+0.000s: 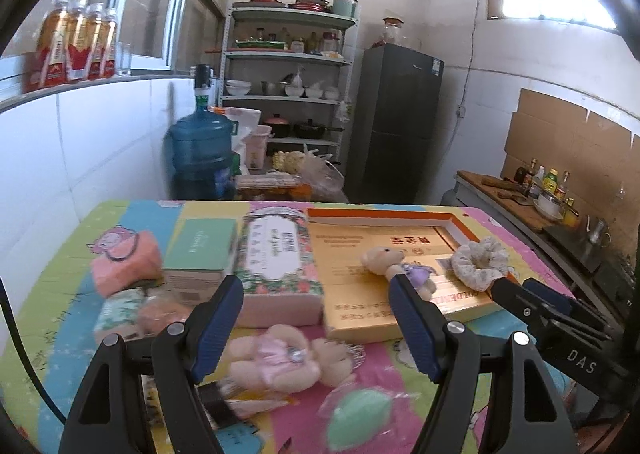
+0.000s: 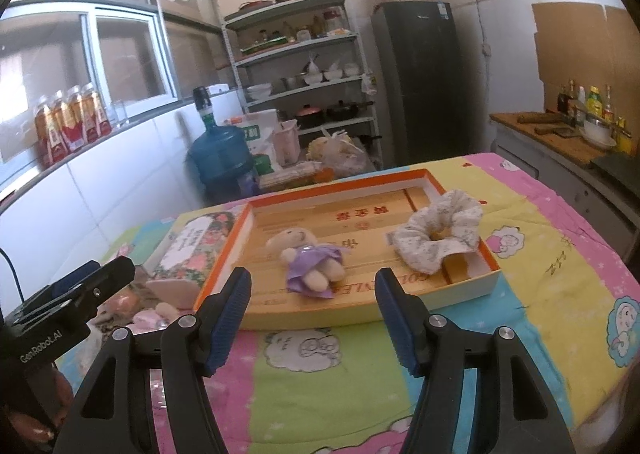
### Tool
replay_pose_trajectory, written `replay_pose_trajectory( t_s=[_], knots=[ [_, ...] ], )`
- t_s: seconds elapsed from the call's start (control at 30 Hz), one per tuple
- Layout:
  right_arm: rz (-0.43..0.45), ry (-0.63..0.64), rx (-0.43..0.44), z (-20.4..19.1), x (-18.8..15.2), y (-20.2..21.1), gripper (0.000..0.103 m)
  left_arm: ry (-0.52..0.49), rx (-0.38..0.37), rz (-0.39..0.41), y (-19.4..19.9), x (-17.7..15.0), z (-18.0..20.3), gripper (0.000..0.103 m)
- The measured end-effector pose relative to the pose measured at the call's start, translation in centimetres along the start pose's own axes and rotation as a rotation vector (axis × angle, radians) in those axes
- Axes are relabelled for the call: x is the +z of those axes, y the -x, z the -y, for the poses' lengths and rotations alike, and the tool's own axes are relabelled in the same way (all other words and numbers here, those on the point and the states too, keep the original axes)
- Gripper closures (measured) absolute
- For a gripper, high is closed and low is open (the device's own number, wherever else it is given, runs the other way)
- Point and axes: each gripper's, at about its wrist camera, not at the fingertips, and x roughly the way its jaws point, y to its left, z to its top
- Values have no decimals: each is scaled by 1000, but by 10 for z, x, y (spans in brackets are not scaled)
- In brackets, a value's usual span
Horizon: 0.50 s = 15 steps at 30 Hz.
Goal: Organize soft objects
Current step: 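Move both tools back toward the remaining items on the table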
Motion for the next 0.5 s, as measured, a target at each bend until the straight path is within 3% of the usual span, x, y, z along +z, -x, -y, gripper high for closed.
replay_pose_trajectory(
  t_s=[0.5],
  knots=[
    [12,63,58,-63,-16,7,36,16,94,14,31,-14,-57,28]
  ],
)
